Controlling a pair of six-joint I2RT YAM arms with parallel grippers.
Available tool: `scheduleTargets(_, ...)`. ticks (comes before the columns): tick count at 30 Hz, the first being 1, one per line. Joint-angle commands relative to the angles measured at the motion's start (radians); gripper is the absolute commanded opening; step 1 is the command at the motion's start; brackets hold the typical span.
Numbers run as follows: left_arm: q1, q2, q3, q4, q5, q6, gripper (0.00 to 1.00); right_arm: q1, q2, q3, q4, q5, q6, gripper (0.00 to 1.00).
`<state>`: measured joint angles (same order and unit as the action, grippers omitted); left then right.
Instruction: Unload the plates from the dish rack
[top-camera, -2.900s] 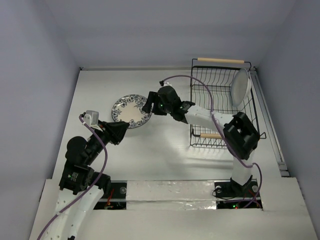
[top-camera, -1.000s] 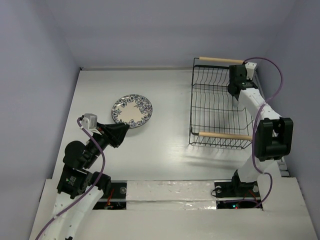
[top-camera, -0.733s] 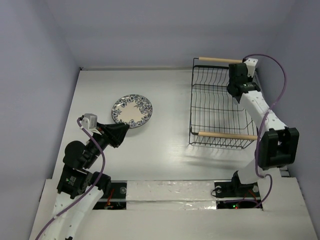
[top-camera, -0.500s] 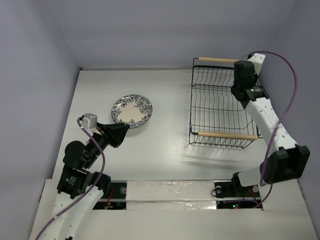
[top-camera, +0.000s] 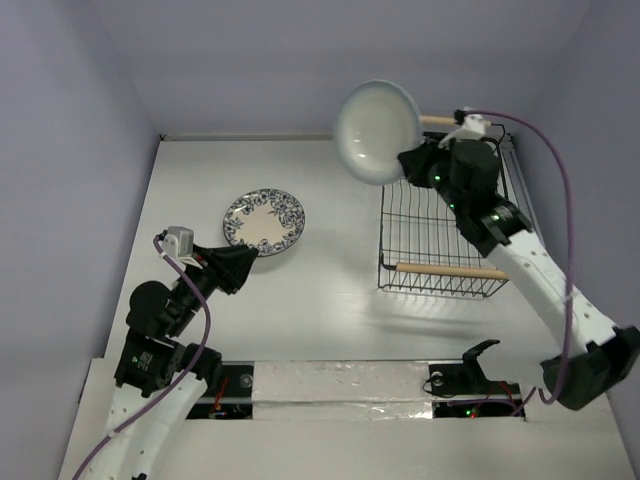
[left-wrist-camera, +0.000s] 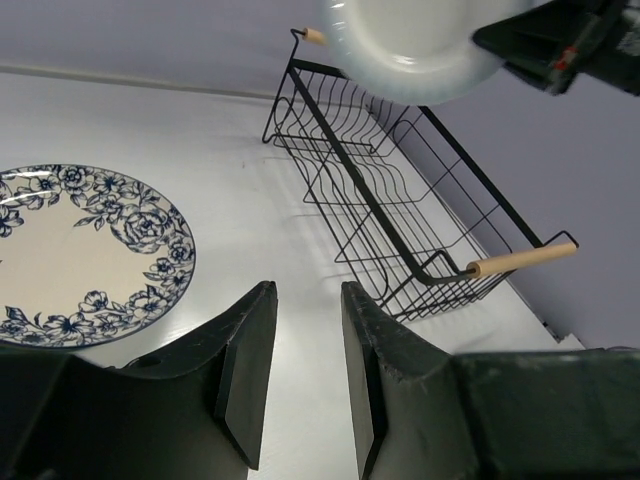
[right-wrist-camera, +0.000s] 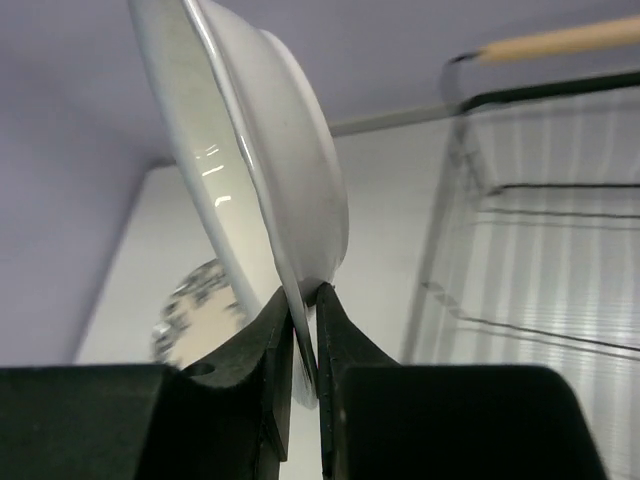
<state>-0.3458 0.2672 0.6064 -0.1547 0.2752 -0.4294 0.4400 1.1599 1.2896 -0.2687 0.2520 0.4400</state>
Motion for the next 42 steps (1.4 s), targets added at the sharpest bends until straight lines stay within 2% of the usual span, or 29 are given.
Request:
scheduleTargets(1,0.017,0.013,0.016,0.035,-0.008,0.003,0.29,0.051,0.116,-0.019,0.370,-0.270,0.184,0.00)
scheduleTargets(3,0.018,0.012,0.019,0.034,-0.008,0.003,0.30,0.078,0.177,-0.018,0.460,-0.339,0.254,0.00)
scheduleTargets(9,0.039,0.014,0.026,0.023,-0.024,0.006,0.30,0.213,0.433,0.053,0.612,-0.396,0.394,0.00)
scheduleTargets(16,0.039,0.020,0.023,0.027,-0.021,0.006,0.31,0.256,0.680,0.125,0.706,-0.431,0.557,0.00)
scheduleTargets(19,0.039,0.020,0.023,0.029,-0.018,0.006,0.31,0.266,0.750,0.125,0.772,-0.467,0.623,0.00)
scheduleTargets(28,0.048,0.018,0.021,0.032,-0.011,0.004,0.31,0.295,0.871,0.145,0.798,-0.488,0.689,0.00)
scheduleTargets(30,0.048,0.018,0.018,0.034,-0.010,0.004,0.31,0.304,0.892,0.148,0.795,-0.488,0.721,0.10)
scheduleTargets(35,0.048,0.017,0.019,0.035,-0.007,0.003,0.31,0.324,0.905,0.140,0.784,-0.488,0.729,0.24)
scheduleTargets(42,0.048,0.015,0.020,0.037,-0.007,0.003,0.31,0.345,0.865,0.076,0.764,-0.468,0.700,0.36)
